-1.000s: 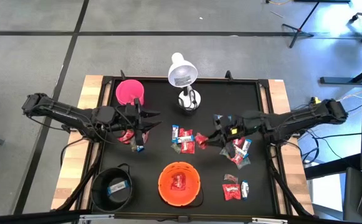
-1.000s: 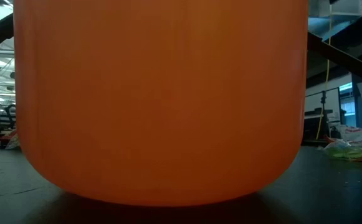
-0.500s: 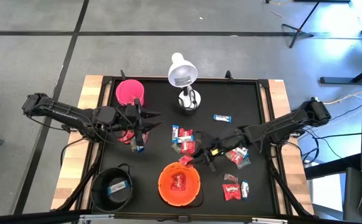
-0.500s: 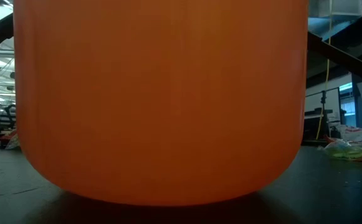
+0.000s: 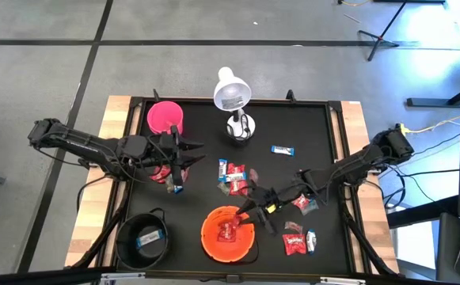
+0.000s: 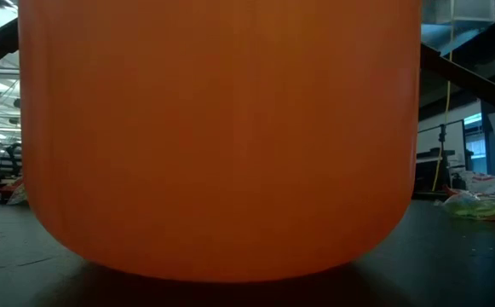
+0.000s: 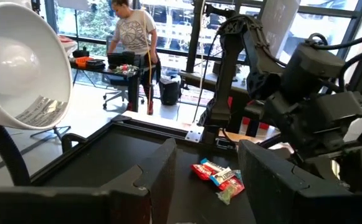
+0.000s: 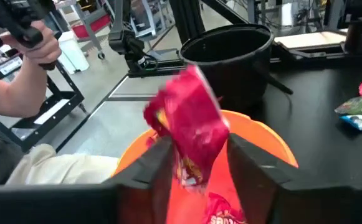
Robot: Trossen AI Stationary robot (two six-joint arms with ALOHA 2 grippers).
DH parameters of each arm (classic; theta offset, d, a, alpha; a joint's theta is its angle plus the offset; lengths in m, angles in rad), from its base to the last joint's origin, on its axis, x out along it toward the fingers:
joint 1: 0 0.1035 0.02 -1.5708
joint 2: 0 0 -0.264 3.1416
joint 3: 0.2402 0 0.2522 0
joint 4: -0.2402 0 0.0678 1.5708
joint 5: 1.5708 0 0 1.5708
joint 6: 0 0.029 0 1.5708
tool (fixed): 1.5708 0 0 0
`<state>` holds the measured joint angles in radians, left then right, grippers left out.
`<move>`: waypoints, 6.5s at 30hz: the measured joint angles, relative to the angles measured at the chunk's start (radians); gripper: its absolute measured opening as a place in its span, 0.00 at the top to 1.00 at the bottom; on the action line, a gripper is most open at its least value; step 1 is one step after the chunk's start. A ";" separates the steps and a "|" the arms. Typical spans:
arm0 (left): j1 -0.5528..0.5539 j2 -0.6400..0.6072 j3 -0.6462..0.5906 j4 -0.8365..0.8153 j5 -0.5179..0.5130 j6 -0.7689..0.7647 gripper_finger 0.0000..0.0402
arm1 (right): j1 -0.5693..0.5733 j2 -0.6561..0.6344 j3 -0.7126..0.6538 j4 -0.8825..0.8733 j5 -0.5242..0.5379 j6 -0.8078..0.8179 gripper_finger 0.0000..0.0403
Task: Sort candy
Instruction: Put the red candy into the orange bucket, then put the orange candy into the pink bucket
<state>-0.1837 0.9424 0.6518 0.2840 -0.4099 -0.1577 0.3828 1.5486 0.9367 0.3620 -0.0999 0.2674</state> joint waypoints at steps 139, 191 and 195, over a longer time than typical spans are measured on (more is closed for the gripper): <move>-0.002 0.223 0.000 0.167 0.092 -0.017 0.60 | -0.264 -0.256 -0.399 0.314 0.159 0.121 1.00; 0.134 0.428 0.000 0.516 0.211 -0.313 0.50 | -0.264 -0.136 -0.196 0.345 0.275 -0.067 1.00; 0.133 0.428 0.000 0.510 0.188 -0.316 0.51 | -0.264 -0.136 -0.196 0.345 0.275 -0.067 1.00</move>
<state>-0.0505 1.3701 0.6521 0.7940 -0.2218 -0.4738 0.1184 1.4124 0.7406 0.7071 0.1749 0.2001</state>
